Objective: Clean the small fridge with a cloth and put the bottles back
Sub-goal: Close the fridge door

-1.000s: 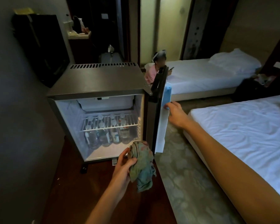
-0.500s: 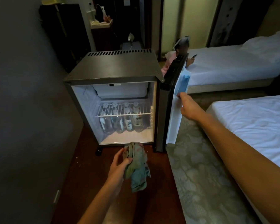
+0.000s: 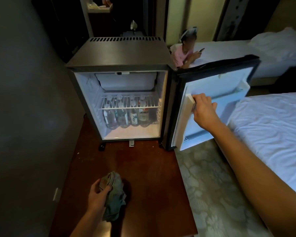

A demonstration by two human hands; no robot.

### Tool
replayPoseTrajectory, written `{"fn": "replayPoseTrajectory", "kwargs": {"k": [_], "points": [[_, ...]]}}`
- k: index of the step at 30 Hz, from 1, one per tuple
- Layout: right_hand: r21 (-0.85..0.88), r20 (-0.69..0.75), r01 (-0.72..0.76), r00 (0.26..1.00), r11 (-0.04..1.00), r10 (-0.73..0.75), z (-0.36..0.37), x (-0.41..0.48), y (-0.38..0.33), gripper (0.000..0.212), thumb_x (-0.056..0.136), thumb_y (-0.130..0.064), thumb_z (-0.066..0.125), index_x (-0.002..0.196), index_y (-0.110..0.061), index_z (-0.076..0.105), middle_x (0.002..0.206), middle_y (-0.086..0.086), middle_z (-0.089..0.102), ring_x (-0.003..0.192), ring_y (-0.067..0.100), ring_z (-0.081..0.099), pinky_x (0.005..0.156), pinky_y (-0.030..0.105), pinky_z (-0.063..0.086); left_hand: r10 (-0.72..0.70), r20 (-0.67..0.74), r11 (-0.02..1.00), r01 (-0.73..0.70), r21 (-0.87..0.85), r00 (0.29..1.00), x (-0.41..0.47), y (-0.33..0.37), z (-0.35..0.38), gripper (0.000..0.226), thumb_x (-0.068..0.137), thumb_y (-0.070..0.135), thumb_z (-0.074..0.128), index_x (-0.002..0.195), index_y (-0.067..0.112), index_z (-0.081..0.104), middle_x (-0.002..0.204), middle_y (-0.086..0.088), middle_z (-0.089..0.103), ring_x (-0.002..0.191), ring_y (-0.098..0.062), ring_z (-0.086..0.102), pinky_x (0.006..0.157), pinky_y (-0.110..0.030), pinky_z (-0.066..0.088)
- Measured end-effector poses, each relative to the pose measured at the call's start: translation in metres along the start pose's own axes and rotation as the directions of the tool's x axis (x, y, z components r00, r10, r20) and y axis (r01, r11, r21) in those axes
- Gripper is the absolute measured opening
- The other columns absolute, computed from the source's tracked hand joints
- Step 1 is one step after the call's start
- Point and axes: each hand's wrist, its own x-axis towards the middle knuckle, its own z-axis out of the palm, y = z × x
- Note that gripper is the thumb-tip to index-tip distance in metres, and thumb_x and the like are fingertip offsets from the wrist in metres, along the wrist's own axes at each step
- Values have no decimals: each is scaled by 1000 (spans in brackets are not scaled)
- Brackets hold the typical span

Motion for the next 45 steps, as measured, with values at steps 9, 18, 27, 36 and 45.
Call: {"fn": "replayPoseTrajectory", "kwargs": {"k": [9, 18, 27, 36, 45], "points": [[-257, -12, -5, 1000, 966, 2, -3, -54, -64, 54, 77, 9, 61, 129, -2, 51, 120, 24, 46, 105, 42, 46, 85, 45, 36, 85, 37, 996, -86, 34, 996, 24, -14, -18, 53, 85, 8, 73, 132, 23, 52, 137, -12, 53, 117, -34, 55, 94, -49, 51], [-626, -228, -229, 968, 745, 105, -75, -134, -136, 93, 71, -22, 78, 148, -5, 27, 149, 33, 25, 137, 51, 27, 112, 60, 25, 72, -10, 997, -72, 8, 997, 31, -20, -14, 17, 89, 8, 68, 99, 21, 61, 115, -8, 64, 109, -31, 61, 92, -43, 53], [-481, 366, -73, 889, 874, 275, -131, -147, -248, 86, 92, -50, 59, 156, -26, 9, 164, 15, -8, 143, 50, 12, 112, 58, 27, 516, 377, 846, -525, -87, 769, -69, 71, 10, 22, 96, 4, 55, 107, 20, 67, 111, 8, 66, 108, -5, 60, 81, -13, 43], [225, 295, 219, 913, 949, -281, -140, -136, -263, 44, 102, -33, 48, 144, -21, 43, 147, 2, 48, 139, 17, 40, 104, 28, 37, 829, 204, 558, -744, -368, 521, -126, 138, -39, 28, 106, 29, 37, 113, 26, 63, 108, 7, 67, 105, -8, 63, 89, -34, 53], [14, 11, 430, 903, 903, -430, -57, -101, -246, 62, 100, -24, 52, 155, -31, 24, 164, 5, 16, 153, 22, 2, 122, 51, 11, 996, 9, 82, -981, 174, 85, -88, 173, -78, 28, 101, 23, 49, 125, 20, 63, 133, 7, 58, 127, -10, 49, 105, -37, 39]]}}
